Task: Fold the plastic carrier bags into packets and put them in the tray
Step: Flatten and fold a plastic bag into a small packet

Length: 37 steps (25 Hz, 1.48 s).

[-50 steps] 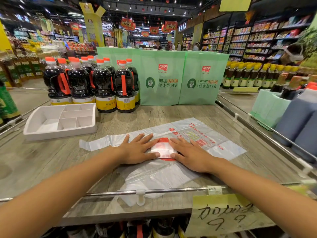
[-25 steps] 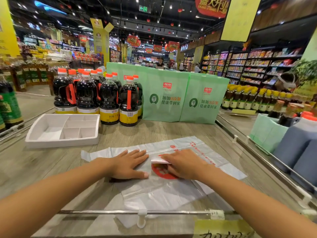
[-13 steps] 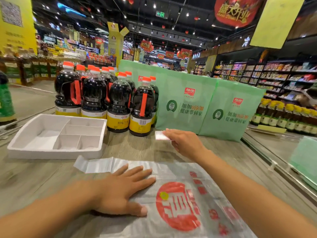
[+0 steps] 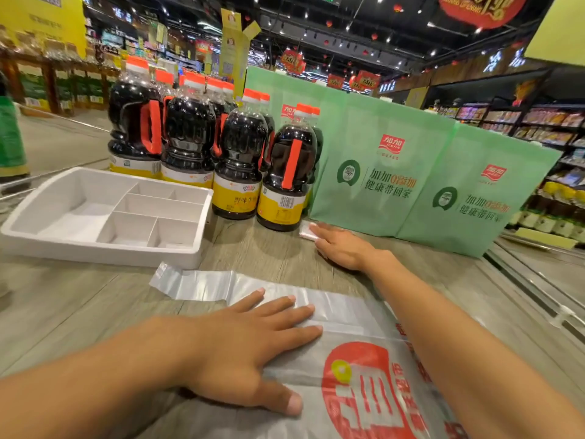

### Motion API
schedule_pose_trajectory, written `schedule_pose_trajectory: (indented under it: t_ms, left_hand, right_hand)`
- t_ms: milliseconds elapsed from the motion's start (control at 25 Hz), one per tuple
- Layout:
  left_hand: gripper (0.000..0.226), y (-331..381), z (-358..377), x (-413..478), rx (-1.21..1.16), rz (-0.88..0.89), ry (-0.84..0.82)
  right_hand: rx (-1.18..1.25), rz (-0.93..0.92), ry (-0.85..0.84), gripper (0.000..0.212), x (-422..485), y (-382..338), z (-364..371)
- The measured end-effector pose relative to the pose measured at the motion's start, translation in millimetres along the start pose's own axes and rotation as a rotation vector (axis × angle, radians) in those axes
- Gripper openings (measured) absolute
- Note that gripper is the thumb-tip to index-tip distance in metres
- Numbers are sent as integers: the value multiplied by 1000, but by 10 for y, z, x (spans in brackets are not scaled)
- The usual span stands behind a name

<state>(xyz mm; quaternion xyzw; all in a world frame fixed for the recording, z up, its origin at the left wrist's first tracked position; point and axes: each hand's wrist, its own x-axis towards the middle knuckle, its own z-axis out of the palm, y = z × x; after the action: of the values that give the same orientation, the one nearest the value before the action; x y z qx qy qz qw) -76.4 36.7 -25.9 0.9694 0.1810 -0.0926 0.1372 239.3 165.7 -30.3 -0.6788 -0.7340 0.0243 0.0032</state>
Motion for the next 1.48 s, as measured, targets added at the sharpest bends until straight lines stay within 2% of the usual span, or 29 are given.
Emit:
schedule_pose_trajectory:
  t_ms: [320,560,760,1000,1200,1400,1480]
  left_hand:
    - [86,-20,-1,14,21,-4,24]
    - [79,3,-43,2,54,-14,78]
    - [73,-14,-29,14,42,-21,152]
    - [71,66,-76,-14,-78,-53,259]
    - [74,396,-122,-234,-10,-124,142]
    - [77,1087,-50,-415,-132,-154,99]
    - [75,1337,29,-322,-104,-164,82]
  right_hand:
    - [14,47,-99,65,37,-1,59]
    - [-26,42,-33,62,-72,-49,-39]
    - [41,53,9,66,-364,-32,-121]
    - [109,-20,94,66,-1351,-297,-359]
    - [129,-60,84,68,-2404,-468,-382]
    - [186,-35,-8,75,-3297,-489,-242]
    - [177,-35,-38,77,-3510,-503,-211]
